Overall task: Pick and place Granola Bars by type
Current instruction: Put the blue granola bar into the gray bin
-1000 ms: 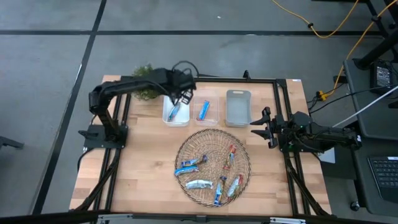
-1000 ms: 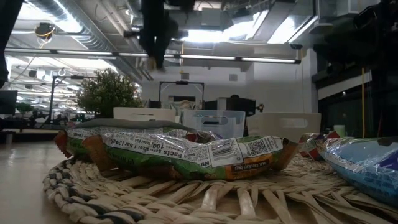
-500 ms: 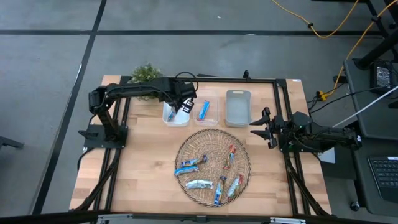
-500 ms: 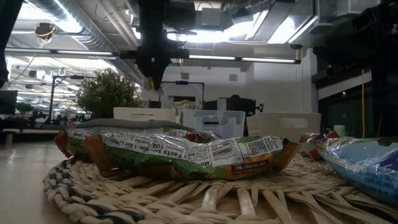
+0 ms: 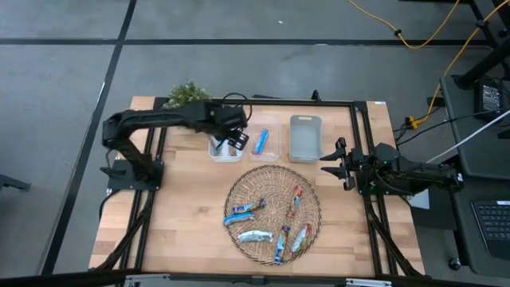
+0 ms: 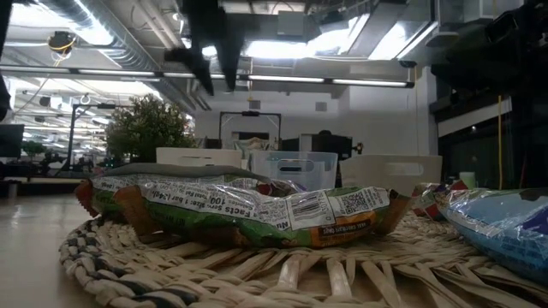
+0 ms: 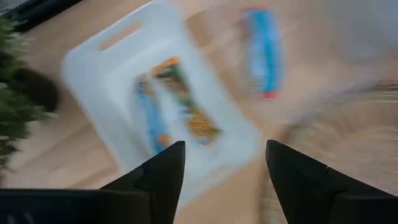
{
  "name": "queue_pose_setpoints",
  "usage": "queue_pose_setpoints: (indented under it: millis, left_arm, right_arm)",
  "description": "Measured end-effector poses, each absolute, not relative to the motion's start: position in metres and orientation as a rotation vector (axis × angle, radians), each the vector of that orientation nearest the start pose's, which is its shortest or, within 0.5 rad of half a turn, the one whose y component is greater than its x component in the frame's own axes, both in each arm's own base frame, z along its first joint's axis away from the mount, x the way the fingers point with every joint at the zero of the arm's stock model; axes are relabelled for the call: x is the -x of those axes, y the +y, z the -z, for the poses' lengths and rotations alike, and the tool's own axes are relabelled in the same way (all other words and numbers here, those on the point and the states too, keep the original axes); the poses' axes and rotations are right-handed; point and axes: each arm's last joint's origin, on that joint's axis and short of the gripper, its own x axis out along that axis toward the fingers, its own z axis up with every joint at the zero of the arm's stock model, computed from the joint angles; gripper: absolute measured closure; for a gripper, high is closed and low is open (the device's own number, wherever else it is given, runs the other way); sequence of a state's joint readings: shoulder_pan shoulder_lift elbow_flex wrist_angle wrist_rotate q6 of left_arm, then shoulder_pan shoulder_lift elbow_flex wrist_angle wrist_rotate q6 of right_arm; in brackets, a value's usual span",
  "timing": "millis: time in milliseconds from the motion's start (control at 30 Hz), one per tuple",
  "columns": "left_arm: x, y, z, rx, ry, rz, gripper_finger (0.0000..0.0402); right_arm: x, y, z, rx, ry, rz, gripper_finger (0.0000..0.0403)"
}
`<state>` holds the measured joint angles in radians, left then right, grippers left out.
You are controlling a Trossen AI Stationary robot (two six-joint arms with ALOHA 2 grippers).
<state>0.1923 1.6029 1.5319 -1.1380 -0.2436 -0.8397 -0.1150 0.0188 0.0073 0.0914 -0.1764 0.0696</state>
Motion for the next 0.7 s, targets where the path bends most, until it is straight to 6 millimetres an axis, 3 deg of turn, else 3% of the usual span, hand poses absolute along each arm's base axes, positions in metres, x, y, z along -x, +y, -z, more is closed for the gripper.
queue_pose_setpoints:
  millis: [200, 333, 500, 700]
  left_arm:
    - [-0.288, 0.001, -0.379, 0.656, 0.675, -0.659, 0.0187]
    - [-0.268, -0.047, -0.402, 0.663, 0.563, -0.518, 0.0192]
    - [-0.251, -0.08, -0.41, 0.649, 0.53, -0.432, 0.0196]
    - [-0.258, -0.095, -0.403, 0.665, 0.618, -0.314, 0.0197]
  right_arm:
    - [-0.098, -0.006, -0.173, -0.058, -0.077, -0.064, 0.0243]
    - [-0.098, -0.006, -0.173, -0.058, -0.077, -0.064, 0.0243]
    - [-0.098, -0.006, -0.174, -0.058, -0.078, -0.063, 0.0243]
    - [-0.098, -0.006, -0.173, -0.058, -0.078, -0.064, 0.0243]
